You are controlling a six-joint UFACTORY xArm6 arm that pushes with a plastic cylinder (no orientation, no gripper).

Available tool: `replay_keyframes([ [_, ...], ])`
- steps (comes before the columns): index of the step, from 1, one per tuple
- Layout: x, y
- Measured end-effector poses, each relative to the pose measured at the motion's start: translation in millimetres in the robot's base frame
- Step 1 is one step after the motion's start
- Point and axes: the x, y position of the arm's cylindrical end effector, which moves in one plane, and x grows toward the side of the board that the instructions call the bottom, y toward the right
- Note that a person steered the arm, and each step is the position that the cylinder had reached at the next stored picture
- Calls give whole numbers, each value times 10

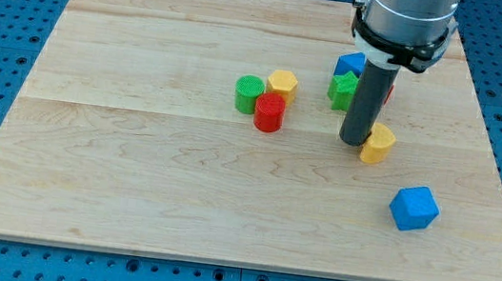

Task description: Slide the yellow heart closer to the blue cube

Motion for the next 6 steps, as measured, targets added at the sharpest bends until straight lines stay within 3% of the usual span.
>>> replay_keyframes([
  [3, -297, 276],
  [6, 78, 617],
])
